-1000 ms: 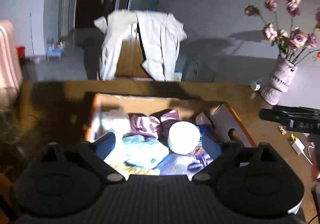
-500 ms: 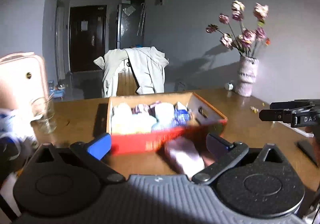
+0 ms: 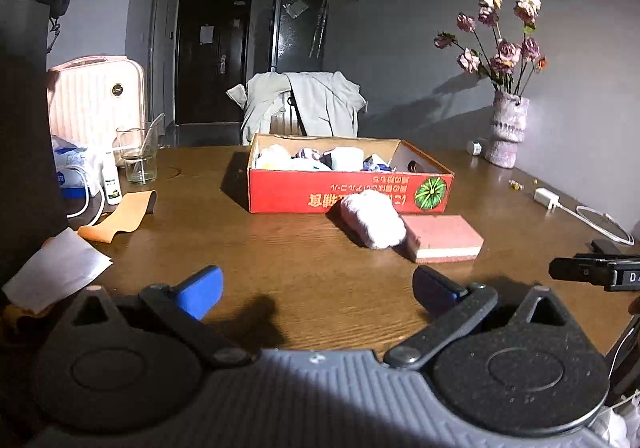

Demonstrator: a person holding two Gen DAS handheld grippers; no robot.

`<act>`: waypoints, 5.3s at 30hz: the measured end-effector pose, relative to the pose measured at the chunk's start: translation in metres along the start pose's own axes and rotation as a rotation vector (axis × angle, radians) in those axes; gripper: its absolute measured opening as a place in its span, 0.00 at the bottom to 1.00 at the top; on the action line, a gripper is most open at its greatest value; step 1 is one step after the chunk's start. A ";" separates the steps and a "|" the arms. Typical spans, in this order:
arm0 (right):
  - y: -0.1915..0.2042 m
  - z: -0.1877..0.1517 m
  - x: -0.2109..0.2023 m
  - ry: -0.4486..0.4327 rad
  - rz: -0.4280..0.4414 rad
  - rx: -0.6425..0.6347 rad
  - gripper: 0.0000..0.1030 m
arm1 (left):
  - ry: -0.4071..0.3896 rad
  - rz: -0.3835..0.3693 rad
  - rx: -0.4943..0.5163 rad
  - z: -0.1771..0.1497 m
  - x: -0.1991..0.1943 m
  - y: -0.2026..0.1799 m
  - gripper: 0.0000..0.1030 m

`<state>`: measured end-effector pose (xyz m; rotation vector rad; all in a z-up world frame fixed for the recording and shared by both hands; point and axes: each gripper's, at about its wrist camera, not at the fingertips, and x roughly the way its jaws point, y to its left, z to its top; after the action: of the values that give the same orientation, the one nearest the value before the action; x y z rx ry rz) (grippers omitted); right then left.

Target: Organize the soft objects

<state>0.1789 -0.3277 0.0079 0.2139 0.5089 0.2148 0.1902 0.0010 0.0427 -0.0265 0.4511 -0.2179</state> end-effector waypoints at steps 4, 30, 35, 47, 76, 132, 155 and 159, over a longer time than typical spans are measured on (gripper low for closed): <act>-0.008 -0.002 0.005 0.016 -0.013 0.013 0.87 | 0.026 -0.011 -0.010 0.001 0.012 -0.005 1.00; -0.059 0.055 0.165 0.110 0.121 0.220 0.37 | 0.349 -0.316 -0.321 0.036 0.228 -0.055 0.35; -0.060 0.051 0.171 0.120 0.108 0.226 0.24 | 0.371 -0.334 -0.369 0.032 0.233 -0.048 0.29; -0.044 0.040 0.116 0.073 0.103 0.211 0.21 | 0.312 -0.328 -0.283 0.037 0.177 -0.067 0.29; -0.032 0.188 0.138 -0.050 0.109 0.075 0.21 | 0.187 -0.400 -0.298 0.168 0.217 -0.055 0.29; 0.014 0.166 0.087 -0.065 0.043 -0.064 0.70 | -0.055 -0.046 0.042 0.150 0.087 -0.004 0.90; 0.061 0.019 0.031 -0.008 0.083 -0.132 0.84 | -0.078 0.014 -0.028 0.013 -0.003 0.003 1.00; 0.063 0.033 0.079 -0.015 0.034 -0.135 0.83 | -0.030 0.036 -0.049 0.016 0.027 0.011 1.00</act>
<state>0.2538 -0.2526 0.0161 0.0930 0.4739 0.2791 0.2232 0.0057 0.0445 -0.0695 0.4265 -0.1707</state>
